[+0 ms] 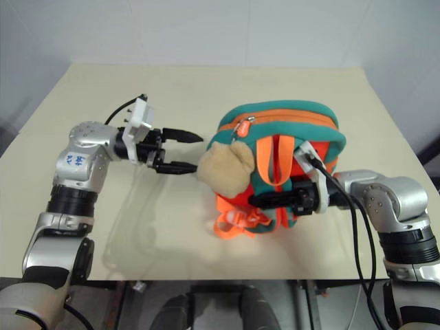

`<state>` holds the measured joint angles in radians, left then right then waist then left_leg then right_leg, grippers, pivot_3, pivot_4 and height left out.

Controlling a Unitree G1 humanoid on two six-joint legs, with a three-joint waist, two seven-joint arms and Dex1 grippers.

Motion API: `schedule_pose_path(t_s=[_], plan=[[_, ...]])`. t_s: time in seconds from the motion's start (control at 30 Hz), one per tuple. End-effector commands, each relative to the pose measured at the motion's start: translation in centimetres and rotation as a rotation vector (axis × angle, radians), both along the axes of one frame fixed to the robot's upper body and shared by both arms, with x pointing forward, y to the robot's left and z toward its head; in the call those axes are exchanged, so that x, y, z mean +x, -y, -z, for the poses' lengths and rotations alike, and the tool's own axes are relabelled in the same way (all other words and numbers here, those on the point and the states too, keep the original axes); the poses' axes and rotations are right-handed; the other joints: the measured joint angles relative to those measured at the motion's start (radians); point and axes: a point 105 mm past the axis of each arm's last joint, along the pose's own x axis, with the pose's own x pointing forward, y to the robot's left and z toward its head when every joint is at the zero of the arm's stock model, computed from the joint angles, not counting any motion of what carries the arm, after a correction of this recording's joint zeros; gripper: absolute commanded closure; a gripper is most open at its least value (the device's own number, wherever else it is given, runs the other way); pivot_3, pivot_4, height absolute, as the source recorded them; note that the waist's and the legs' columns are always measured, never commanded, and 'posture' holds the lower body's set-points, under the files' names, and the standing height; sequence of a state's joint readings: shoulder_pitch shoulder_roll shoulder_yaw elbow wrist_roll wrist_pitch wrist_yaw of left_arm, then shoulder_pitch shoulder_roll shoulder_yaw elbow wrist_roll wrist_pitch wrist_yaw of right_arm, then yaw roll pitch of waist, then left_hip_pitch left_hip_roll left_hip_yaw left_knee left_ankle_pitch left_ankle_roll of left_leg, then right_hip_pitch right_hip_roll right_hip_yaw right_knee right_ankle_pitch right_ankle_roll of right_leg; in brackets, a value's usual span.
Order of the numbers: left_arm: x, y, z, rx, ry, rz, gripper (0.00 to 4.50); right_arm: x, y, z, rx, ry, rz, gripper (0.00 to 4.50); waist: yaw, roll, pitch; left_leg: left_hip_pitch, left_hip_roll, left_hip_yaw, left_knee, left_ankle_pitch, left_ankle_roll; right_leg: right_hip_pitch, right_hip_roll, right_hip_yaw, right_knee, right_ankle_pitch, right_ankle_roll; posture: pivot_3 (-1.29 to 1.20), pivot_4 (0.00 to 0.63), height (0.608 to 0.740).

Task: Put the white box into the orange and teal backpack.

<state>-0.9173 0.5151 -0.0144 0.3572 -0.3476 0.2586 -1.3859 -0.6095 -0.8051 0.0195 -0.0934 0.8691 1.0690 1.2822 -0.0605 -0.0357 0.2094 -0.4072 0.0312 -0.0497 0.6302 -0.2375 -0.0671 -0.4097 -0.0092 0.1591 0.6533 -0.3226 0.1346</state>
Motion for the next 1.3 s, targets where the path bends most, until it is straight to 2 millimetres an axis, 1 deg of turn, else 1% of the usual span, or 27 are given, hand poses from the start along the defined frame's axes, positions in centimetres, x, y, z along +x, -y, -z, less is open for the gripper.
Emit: schedule_pose_path(t_s=[0.03, 0.1, 0.4, 0.53, 0.6, 0.8, 0.9, 0.97, 1.07, 1.13, 1.2, 1.23, 1.27, 1.3], plan=[[-0.2, 0.0, -0.9, -0.037, 0.049, -0.004, 1.03, -0.1, -0.4, -0.3, 0.000, 0.015, -0.021, 4.50, 0.000, 0.000, 0.000, 0.000, 0.000, 0.000, 0.000, 0.000, 0.000, 0.000, 0.000, 0.000, 0.000, 0.000, 0.000, 0.00, 0.150, 0.740], [0.3, 0.2, -0.8, -0.042, 0.060, -0.020, 1.53, -0.1, -0.4, -0.3, 0.001, 0.018, -0.021, 4.50, 0.000, 0.000, 0.000, 0.000, 0.000, 0.000, 0.001, 0.000, 0.000, 0.000, 0.000, 0.000, 0.001, 0.000, 0.000, 0.00, 0.150, 0.740], [1.4, 1.1, -0.3, -0.038, 0.053, -0.050, 4.45, -0.1, -0.3, -0.4, 0.000, 0.032, -0.005, 4.50, -0.001, 0.000, 0.000, 0.000, 0.000, 0.000, 0.000, 0.000, 0.000, 0.000, 0.000, 0.000, 0.000, 0.000, 0.000, 0.00, 0.150, 0.740], [2.1, 1.9, 0.1, -0.032, 0.054, -0.063, 4.49, -0.2, -0.3, -0.3, 0.003, 0.030, 0.000, 4.50, 0.002, 0.000, 0.000, 0.000, 0.000, 0.000, 0.001, 0.000, 0.000, 0.000, 0.000, 0.000, 0.000, 0.000, 0.000, 0.00, 0.150, 0.740], [2.0, 2.5, 0.4, -0.024, 0.045, -0.032, 4.49, -0.3, -0.3, -0.3, 0.005, 0.029, 0.003, 4.50, 0.001, 0.000, 0.000, 0.000, 0.000, 0.000, 0.001, 0.000, 0.000, 0.000, 0.000, 0.000, 0.000, 0.000, 0.000, 0.00, 0.150, 0.740], [1.9, 4.8, 0.5, -0.056, 0.029, 0.032, 4.49, -0.3, -0.4, -0.3, 0.011, 0.030, 0.009, 4.50, 0.001, 0.000, 0.000, 0.000, 0.000, 0.000, 0.000, 0.000, 0.000, 0.000, 0.000, 0.000, 0.000, 0.000, 0.000, 0.00, 0.150, 0.740], [2.4, 6.2, 1.3, -0.056, 0.015, 0.019, 4.49, -0.4, -0.5, -0.3, 0.015, 0.030, 0.012, 4.50, 0.002, 0.000, 0.000, 0.000, 0.000, 0.000, 0.000, 0.000, 0.000, 0.000, 0.000, 0.000, 0.000, 0.000, 0.000, 0.00, 0.150, 0.740], [2.9, 6.6, 1.8, -0.056, 0.020, -0.005, 4.49, -0.4, -0.6, -0.3, 0.018, 0.030, 0.012, 4.50, 0.003, 0.000, 0.000, 0.000, -0.001, 0.000, 0.000, 0.000, 0.000, 0.000, 0.000, 0.000, 0.000, 0.000, 0.000, 0.00, 0.150, 0.740], [3.0, 6.0, 1.2, -0.101, 0.005, -0.021, 4.49, -0.4, -0.6, -0.3, 0.021, 0.031, 0.014, 4.50, 0.004, 0.000, 0.000, 0.000, -0.001, 0.000, 0.001, 0.000, 0.000, 0.000, 0.000, 0.000, 0.000, 0.000, 0.000, 0.00, 0.150, 0.740], [2.6, 4.9, 1.1, -0.075, -0.006, -0.017, 4.49, -0.5, -0.6, -0.3, 0.021, 0.030, 0.016, 4.50, 0.003, 0.000, 0.000, 0.000, -0.001, 0.000, 0.001, 0.000, 0.000, 0.000, 0.000, 0.000, 0.000, 0.000, 0.000, 0.00, 0.150, 0.740], [1.9, 4.2, 1.4, -0.021, -0.010, 0.002, 4.49, -0.5, -0.5, -0.3, 0.020, 0.029, 0.018, 4.50, -0.002, 0.000, 0.000, 0.000, -0.001, 0.000, 0.000, 0.000, 0.000, 0.000, 0.000, 0.001, 0.000, 0.000, 0.000, 0.00, 0.150, 0.740], [1.7, 3.3, 1.3, 0.001, -0.017, -0.019, 4.49, -0.5, -0.5, -0.2, 0.020, 0.028, 0.019, 4.50, -0.002, 0.000, 0.000, 0.000, 0.000, 0.000, -0.001, 0.000, 0.000, 0.000, 0.000, 0.000, 0.000, 0.000, 0.000, 0.00, 0.150, 0.740], [1.5, 2.6, 1.3, 0.015, -0.023, -0.036, 4.12, -0.6, -0.5, -0.2, 0.020, 0.028, 0.019, 4.50, -0.004, 0.000, 0.000, 0.000, 0.000, 0.000, -0.001, 0.000, 0.000, 0.000, 0.000, 0.000, 0.000, 0.000, 0.000, 0.00, 0.150, 0.740], [1.3, 2.3, 1.2, 0.023, -0.028, -0.050, 3.93, -0.6, -0.5, -0.2, 0.021, 0.027, 0.019, 4.50, -0.007, 0.000, 0.000, 0.000, 0.000, 0.000, -0.001, 0.000, 0.000, -0.001, 0.001, 0.001, 0.000, 0.000, 0.000, 0.00, 0.150, 0.740]])
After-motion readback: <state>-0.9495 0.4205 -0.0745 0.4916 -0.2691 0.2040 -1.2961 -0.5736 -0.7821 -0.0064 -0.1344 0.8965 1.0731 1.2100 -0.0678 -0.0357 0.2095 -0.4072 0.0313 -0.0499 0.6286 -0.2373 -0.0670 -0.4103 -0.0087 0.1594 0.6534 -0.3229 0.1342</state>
